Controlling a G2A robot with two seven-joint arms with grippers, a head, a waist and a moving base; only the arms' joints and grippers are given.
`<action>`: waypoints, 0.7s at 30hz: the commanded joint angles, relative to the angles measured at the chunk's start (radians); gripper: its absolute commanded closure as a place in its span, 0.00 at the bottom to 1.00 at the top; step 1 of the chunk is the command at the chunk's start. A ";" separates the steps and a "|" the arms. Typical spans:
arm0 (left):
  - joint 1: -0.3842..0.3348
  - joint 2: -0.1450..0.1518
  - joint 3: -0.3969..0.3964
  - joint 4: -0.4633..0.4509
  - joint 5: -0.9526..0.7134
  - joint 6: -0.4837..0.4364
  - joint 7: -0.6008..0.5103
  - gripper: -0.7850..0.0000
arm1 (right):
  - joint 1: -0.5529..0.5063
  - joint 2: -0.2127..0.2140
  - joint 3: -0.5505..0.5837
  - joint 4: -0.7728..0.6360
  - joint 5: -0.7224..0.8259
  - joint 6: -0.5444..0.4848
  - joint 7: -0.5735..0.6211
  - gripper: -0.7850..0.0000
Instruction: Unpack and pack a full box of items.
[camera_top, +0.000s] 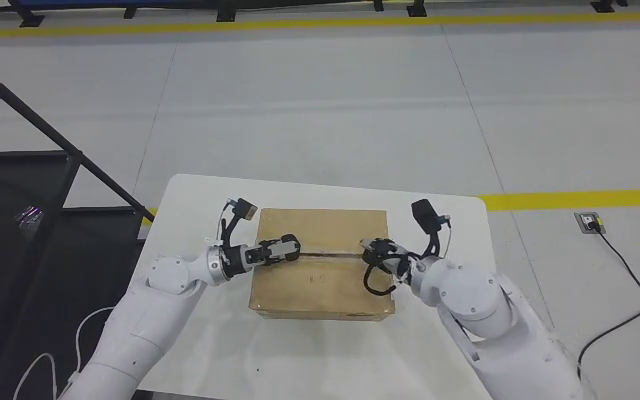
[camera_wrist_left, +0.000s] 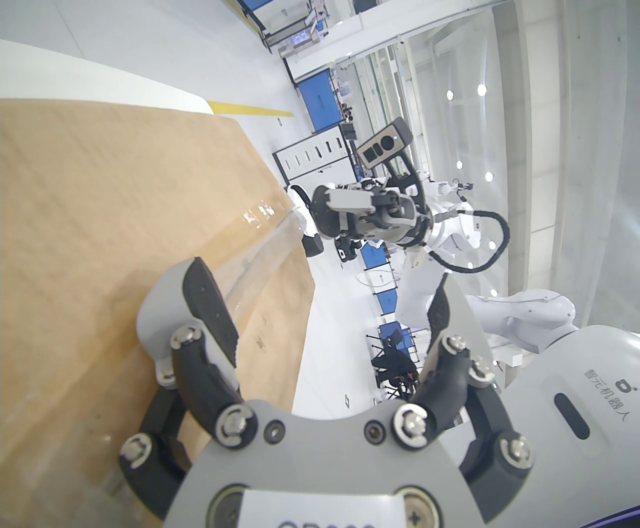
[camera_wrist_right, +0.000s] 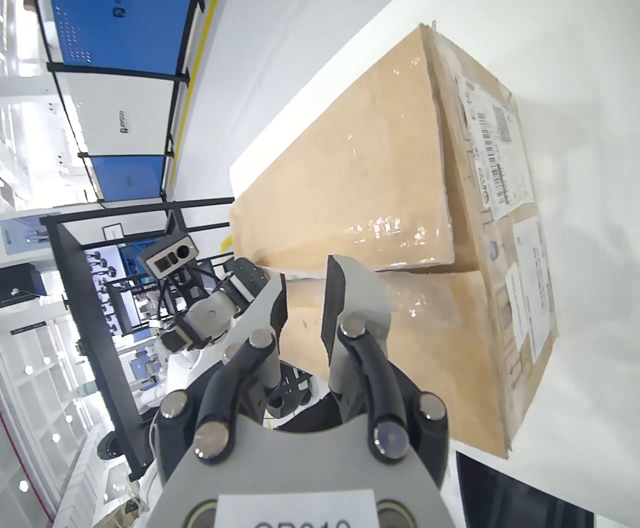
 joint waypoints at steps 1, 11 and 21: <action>0.001 -0.001 -0.003 0.001 -0.003 0.002 -0.006 0.00 | 0.039 -0.008 -0.041 0.052 -0.010 0.027 0.003 0.82; 0.003 -0.002 -0.033 -0.007 -0.017 0.000 -0.023 0.00 | 0.113 -0.027 -0.109 0.130 -0.034 0.066 0.027 1.00; 0.069 0.058 -0.213 -0.019 -0.001 -0.018 -0.018 0.00 | 0.121 -0.030 -0.137 0.135 -0.081 0.019 0.051 1.00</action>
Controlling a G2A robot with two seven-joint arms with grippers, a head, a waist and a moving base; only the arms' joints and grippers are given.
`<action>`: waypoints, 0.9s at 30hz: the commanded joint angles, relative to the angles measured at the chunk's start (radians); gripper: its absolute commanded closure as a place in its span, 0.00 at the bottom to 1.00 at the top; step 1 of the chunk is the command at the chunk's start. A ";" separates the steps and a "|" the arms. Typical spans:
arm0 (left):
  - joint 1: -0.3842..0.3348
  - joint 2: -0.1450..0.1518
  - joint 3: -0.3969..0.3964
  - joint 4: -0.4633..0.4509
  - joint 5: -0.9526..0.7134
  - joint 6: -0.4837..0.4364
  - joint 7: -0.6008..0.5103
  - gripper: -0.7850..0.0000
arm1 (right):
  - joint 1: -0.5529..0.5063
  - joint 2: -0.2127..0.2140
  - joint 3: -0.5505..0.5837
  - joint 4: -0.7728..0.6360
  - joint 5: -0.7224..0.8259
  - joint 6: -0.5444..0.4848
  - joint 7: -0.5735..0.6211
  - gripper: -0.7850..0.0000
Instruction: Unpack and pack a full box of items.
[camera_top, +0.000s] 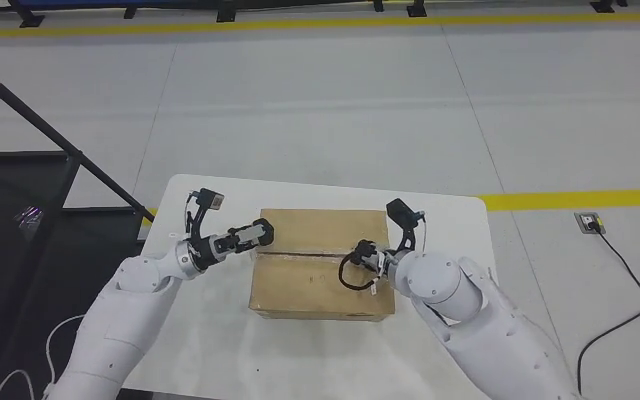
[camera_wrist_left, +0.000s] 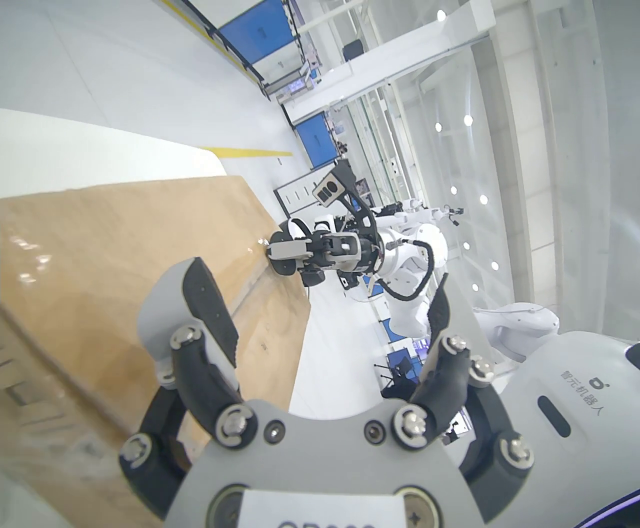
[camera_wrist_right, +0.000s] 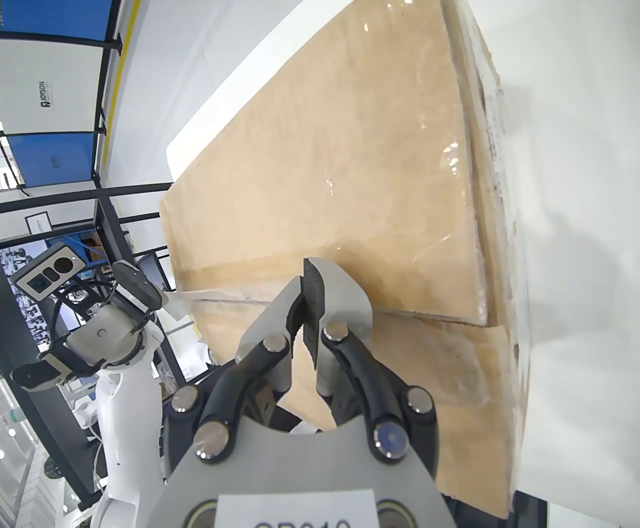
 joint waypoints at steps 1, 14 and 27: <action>0.025 0.016 -0.044 -0.002 0.015 0.003 0.003 0.00 | 0.005 -0.001 -0.006 0.010 -0.009 -0.005 0.008 1.00; 0.122 0.045 -0.126 -0.041 0.074 0.062 0.059 0.00 | 0.095 -0.044 -0.097 0.111 0.014 -0.041 0.021 1.00; 0.133 0.040 -0.122 -0.039 0.054 0.061 0.051 0.00 | 0.235 -0.134 -0.241 0.274 0.094 -0.139 0.010 1.00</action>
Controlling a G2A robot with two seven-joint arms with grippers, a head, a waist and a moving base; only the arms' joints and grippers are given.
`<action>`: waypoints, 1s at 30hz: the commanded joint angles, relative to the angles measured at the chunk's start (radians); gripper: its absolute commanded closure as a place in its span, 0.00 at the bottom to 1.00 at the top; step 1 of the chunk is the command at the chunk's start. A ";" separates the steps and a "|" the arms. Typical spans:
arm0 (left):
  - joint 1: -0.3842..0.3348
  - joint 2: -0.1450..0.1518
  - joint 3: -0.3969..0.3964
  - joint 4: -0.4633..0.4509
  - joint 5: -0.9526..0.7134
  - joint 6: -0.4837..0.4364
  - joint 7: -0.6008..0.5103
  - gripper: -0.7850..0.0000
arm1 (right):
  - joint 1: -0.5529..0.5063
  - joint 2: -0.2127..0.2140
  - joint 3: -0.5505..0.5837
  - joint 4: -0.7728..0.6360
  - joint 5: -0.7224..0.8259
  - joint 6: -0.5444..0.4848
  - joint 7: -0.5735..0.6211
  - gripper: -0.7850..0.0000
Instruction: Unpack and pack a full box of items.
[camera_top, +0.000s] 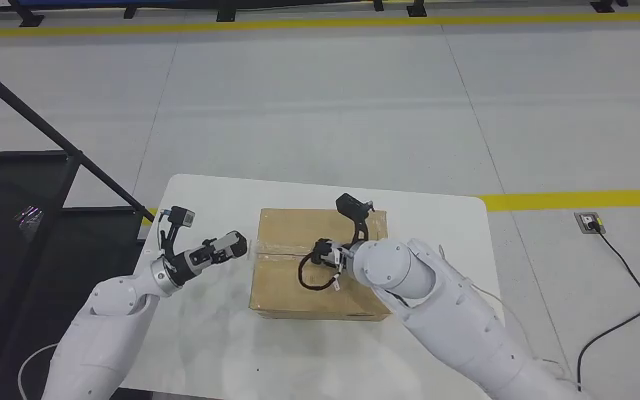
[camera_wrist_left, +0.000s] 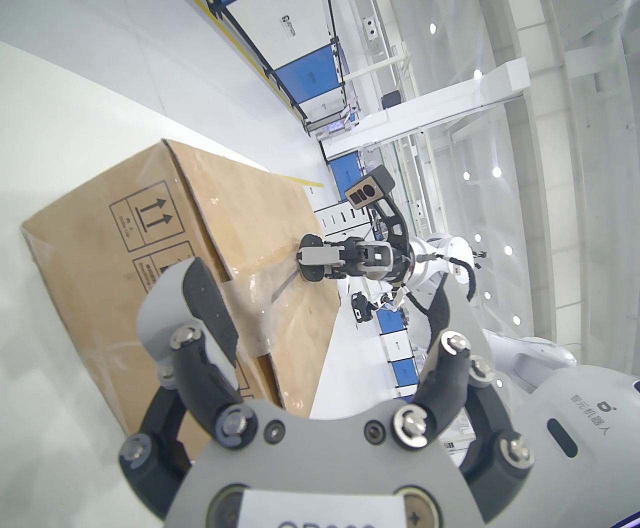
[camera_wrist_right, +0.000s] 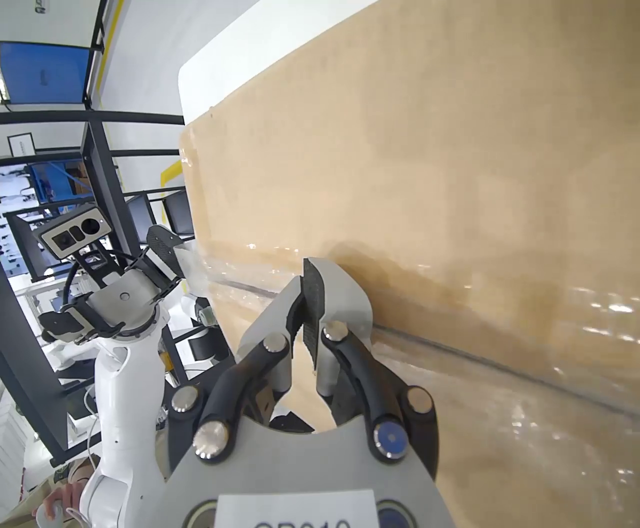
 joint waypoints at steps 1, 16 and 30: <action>0.002 -0.001 0.000 -0.003 -0.003 -0.002 -0.002 0.00 | 0.027 -0.019 -0.025 0.035 0.015 -0.017 -0.007 1.00; 0.005 -0.003 -0.006 0.000 -0.013 -0.005 -0.009 0.00 | 0.101 -0.134 -0.113 0.236 0.131 -0.171 -0.080 1.00; 0.003 -0.004 -0.013 -0.008 -0.009 -0.004 -0.015 0.00 | 0.055 -0.103 -0.030 0.170 0.047 -0.111 0.044 1.00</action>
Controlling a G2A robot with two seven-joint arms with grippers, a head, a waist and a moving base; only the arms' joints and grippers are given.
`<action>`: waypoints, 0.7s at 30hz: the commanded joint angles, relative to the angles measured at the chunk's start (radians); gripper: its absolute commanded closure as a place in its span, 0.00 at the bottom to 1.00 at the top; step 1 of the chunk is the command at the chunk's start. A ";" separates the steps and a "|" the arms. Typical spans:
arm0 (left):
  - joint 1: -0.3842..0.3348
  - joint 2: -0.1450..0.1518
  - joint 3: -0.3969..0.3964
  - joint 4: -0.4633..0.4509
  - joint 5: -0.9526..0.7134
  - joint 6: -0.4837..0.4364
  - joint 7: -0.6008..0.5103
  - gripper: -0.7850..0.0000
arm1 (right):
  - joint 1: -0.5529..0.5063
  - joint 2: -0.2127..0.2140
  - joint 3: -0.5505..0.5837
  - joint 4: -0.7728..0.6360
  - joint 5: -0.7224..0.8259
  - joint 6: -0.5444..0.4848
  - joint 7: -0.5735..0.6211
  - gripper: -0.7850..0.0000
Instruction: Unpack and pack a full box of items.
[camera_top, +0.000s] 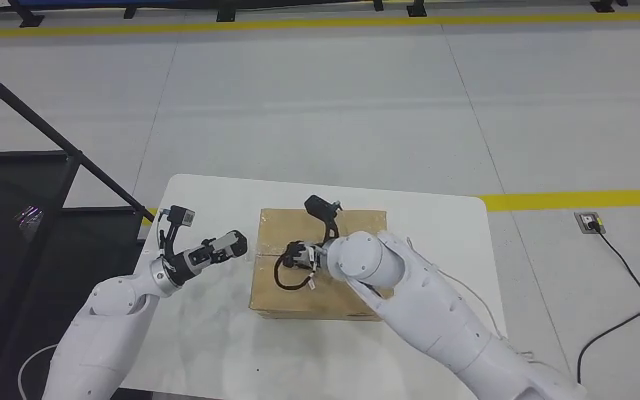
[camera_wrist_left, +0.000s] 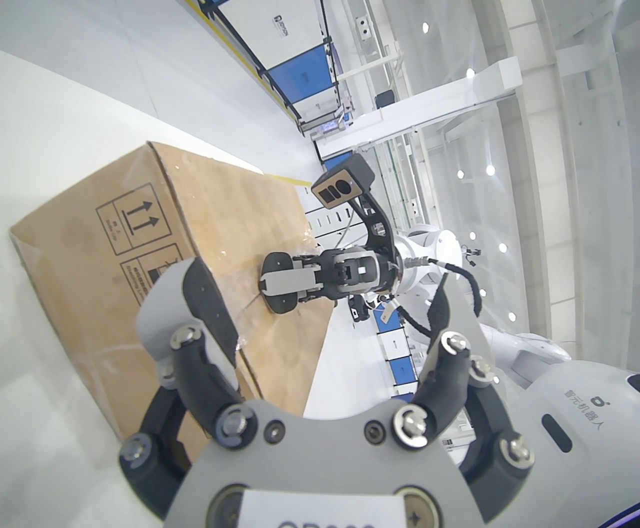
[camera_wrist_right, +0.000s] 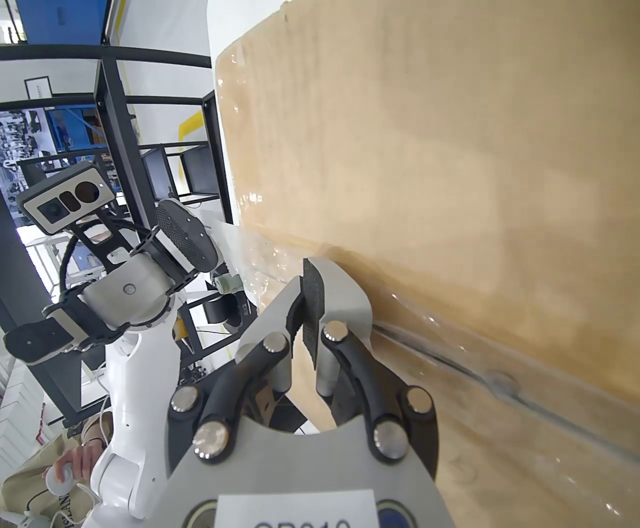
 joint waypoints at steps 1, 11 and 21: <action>0.000 0.000 -0.001 0.000 0.001 -0.001 0.000 0.00 | -0.024 0.015 0.030 -0.039 -0.025 0.033 0.010 1.00; 0.001 0.000 -0.008 -0.005 0.002 -0.001 0.000 0.00 | -0.171 0.093 0.190 -0.210 -0.162 0.180 0.049 1.00; 0.006 0.002 -0.015 -0.025 0.013 0.005 -0.001 0.00 | -0.345 0.159 0.415 -0.363 -0.211 0.205 0.046 1.00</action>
